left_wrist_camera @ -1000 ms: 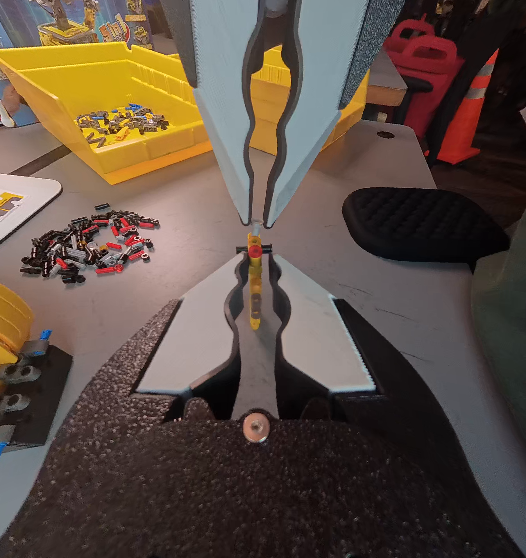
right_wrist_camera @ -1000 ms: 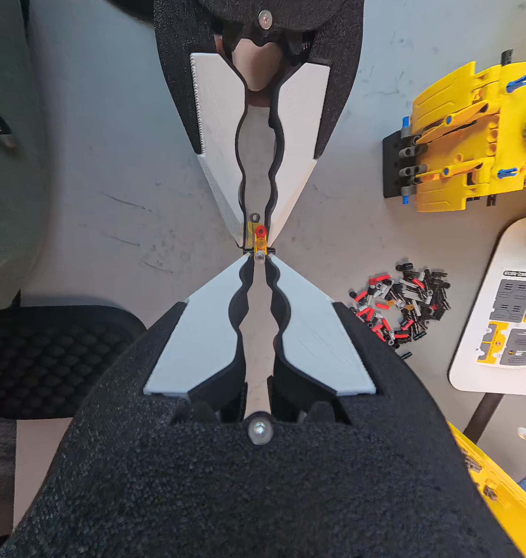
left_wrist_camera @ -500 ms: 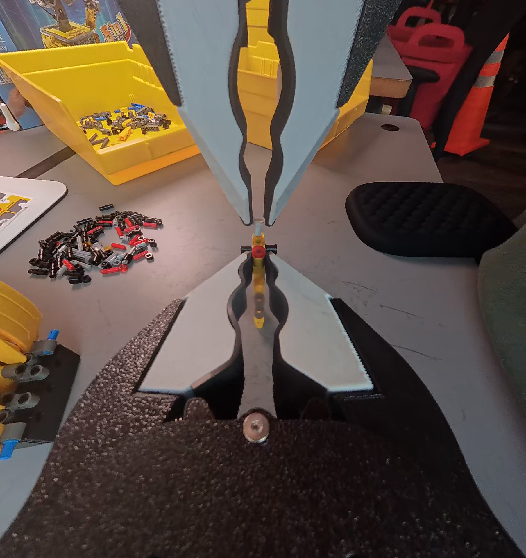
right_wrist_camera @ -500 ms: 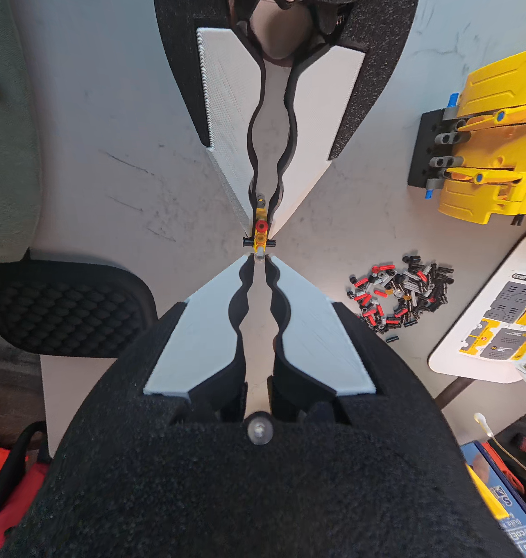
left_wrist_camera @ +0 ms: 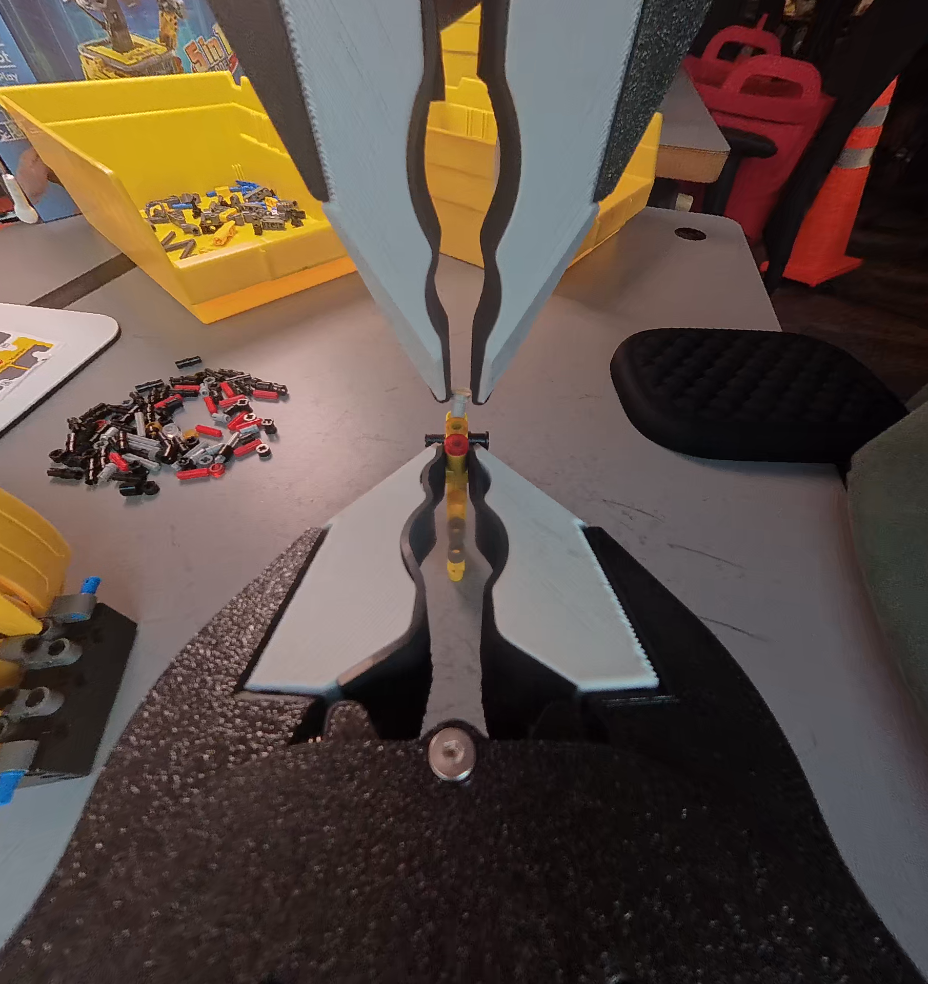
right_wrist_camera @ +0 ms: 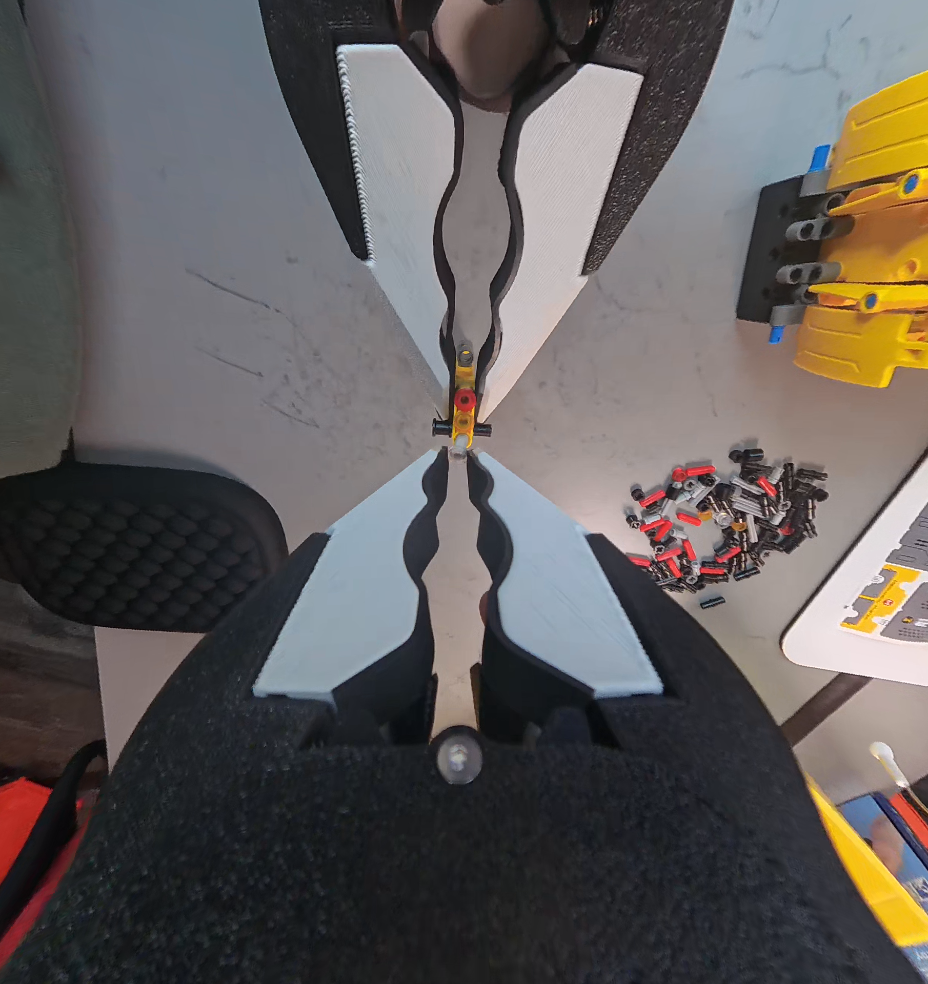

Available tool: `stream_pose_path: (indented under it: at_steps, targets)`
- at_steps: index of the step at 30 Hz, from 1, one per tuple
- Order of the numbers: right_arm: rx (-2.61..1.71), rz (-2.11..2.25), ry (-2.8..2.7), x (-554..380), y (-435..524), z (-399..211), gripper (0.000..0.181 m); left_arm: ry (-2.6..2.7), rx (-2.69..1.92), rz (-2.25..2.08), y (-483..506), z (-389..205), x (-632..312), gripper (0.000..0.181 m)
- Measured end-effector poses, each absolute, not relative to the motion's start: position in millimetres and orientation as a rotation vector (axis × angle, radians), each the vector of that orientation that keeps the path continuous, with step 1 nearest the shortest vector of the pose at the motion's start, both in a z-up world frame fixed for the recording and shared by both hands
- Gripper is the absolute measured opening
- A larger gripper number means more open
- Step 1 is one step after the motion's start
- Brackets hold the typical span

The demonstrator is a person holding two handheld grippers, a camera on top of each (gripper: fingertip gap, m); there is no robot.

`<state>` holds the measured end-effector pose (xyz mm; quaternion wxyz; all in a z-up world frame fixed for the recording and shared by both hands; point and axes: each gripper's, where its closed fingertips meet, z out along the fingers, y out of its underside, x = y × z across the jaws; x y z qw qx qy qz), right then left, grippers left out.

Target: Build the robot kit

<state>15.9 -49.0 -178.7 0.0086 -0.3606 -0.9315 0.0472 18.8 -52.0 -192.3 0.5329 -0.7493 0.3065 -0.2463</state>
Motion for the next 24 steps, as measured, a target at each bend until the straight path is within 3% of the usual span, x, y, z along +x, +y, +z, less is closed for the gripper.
stream_pose_path:
  at_steps: [24]
  targets:
    - [-1.139,0.277,-2.887,12.0,-55.0,-178.0,0.006,0.768,-1.808,-0.519,-52.7,-193.0,20.6,0.007]
